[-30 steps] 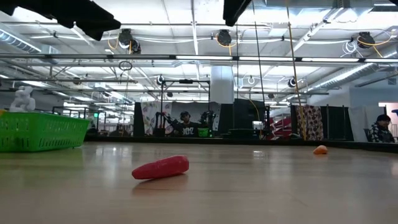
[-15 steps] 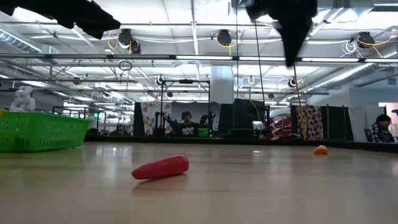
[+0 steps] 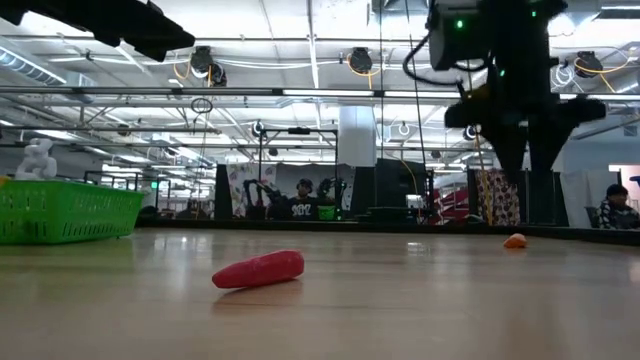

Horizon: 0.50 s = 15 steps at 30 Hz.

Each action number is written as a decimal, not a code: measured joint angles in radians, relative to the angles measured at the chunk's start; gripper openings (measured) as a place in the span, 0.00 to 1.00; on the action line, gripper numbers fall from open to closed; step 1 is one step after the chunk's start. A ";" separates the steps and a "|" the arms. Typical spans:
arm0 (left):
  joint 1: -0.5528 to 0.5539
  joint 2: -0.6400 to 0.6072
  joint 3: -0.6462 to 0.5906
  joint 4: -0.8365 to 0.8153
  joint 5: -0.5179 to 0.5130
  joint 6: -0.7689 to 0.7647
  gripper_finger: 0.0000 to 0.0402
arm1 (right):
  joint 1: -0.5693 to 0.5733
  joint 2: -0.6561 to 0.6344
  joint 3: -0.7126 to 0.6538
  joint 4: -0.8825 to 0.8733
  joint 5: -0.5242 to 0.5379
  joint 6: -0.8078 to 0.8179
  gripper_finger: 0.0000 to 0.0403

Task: Sort produce into baskets
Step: Put the yellow chili pepper into the yellow bin

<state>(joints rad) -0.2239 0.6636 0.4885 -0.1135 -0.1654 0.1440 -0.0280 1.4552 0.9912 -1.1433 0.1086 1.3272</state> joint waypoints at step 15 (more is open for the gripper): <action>0.000 0.000 0.000 -0.001 -0.004 0.001 0.33 | -0.025 0.005 -0.155 0.235 0.091 0.280 0.41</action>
<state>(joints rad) -0.2237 0.6636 0.4885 -0.1146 -0.1692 0.1452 -0.0532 1.4597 0.8364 -0.9085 0.1996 1.6069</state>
